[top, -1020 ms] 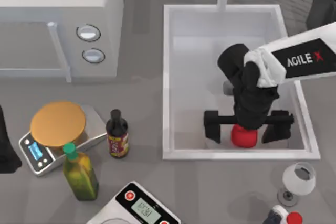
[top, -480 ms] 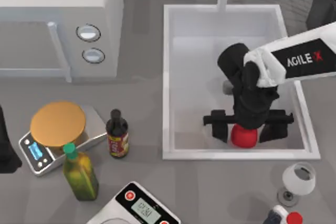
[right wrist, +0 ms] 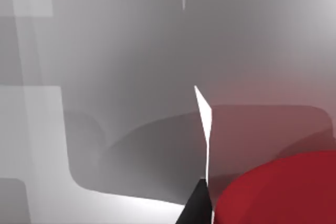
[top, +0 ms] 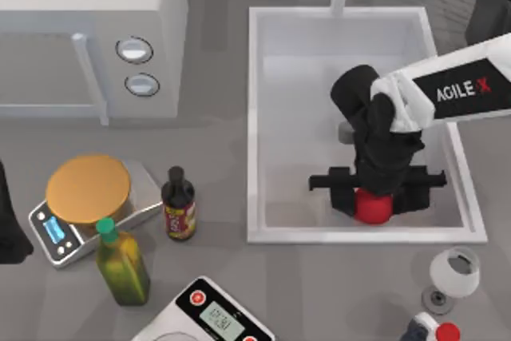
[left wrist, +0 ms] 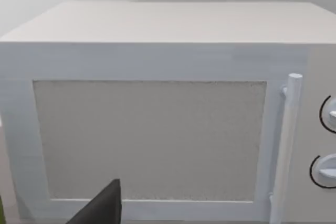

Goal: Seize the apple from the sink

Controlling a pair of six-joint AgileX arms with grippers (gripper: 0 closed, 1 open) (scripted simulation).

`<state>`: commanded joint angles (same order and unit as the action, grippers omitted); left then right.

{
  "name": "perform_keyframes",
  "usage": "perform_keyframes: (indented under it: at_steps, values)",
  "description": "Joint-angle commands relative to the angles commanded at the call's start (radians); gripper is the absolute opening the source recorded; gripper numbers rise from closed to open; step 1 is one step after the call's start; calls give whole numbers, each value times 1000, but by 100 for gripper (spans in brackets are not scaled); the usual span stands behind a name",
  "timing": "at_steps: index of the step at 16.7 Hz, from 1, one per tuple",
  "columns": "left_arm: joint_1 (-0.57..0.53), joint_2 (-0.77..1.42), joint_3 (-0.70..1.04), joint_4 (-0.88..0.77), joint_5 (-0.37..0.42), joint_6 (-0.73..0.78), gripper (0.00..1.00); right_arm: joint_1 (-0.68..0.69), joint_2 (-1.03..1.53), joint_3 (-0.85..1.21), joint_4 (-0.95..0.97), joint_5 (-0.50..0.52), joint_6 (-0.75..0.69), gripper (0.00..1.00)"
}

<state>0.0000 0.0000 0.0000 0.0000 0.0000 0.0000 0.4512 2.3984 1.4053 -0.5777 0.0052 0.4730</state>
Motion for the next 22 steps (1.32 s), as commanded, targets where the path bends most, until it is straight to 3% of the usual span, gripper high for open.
perform_keyframes:
  at_steps: [8, 17, 22]
  values:
    - [0, 0, 0, 0, 0, 0, 100, -1, -77, 82, -107, 21, -11, 0]
    - [0, 0, 0, 0, 0, 0, 100, -2, -222, 524, -746, 20, -15, 0]
    - [0, 0, 0, 0, 0, 0, 100, -7, -297, 672, -925, 19, -21, 0]
